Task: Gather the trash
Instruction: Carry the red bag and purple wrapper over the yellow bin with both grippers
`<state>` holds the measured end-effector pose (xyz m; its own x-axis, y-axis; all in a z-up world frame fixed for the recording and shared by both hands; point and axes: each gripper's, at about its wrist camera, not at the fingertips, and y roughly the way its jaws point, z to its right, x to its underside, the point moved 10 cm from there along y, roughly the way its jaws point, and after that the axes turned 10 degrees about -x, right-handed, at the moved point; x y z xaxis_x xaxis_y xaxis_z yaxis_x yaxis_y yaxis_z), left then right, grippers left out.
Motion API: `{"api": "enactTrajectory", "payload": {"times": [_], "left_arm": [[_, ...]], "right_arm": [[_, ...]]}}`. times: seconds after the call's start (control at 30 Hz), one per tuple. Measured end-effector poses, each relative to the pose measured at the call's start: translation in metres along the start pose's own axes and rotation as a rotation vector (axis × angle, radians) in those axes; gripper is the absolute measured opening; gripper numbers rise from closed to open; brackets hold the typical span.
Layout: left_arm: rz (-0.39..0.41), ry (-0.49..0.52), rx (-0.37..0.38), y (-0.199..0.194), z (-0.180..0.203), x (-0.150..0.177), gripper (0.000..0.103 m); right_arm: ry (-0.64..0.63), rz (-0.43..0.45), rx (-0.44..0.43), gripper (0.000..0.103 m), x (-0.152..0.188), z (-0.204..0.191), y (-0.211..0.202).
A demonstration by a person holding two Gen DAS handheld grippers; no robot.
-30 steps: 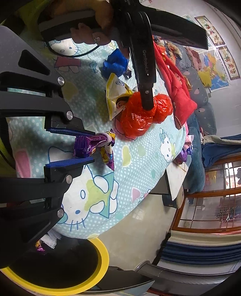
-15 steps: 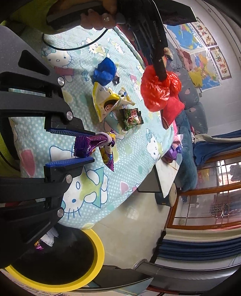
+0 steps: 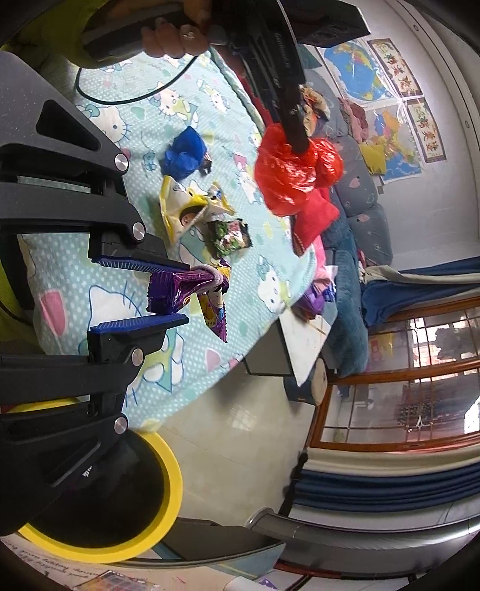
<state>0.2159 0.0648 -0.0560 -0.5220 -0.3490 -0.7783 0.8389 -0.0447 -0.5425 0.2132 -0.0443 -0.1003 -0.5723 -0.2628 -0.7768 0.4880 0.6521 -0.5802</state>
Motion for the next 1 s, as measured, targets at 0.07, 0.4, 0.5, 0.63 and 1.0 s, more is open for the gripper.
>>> {"api": "enactTrajectory", "payload": {"times": [0.07, 0.4, 0.5, 0.63, 1.0], "left_arm": [[0.001, 0.015, 0.011, -0.002, 0.008, 0.002, 0.01], [0.012, 0.055, 0.045, -0.013, 0.028, 0.005, 0.01], [0.012, 0.063, 0.057, -0.016, 0.035, 0.006, 0.01], [0.015, 0.08, 0.074, -0.018, 0.045, 0.008, 0.01], [-0.01, 0.149, 0.125, -0.019, 0.079, 0.026, 0.01]], "right_arm": [[0.003, 0.017, 0.009, 0.021, -0.004, 0.002, -0.007], [0.029, 0.078, 0.04, 0.021, -0.017, 0.015, -0.031], [0.042, 0.096, 0.056, 0.021, -0.018, 0.022, -0.041], [0.06, 0.123, 0.088, 0.021, -0.02, 0.035, -0.056], [0.096, 0.176, 0.15, 0.021, -0.017, 0.06, -0.083]]}}
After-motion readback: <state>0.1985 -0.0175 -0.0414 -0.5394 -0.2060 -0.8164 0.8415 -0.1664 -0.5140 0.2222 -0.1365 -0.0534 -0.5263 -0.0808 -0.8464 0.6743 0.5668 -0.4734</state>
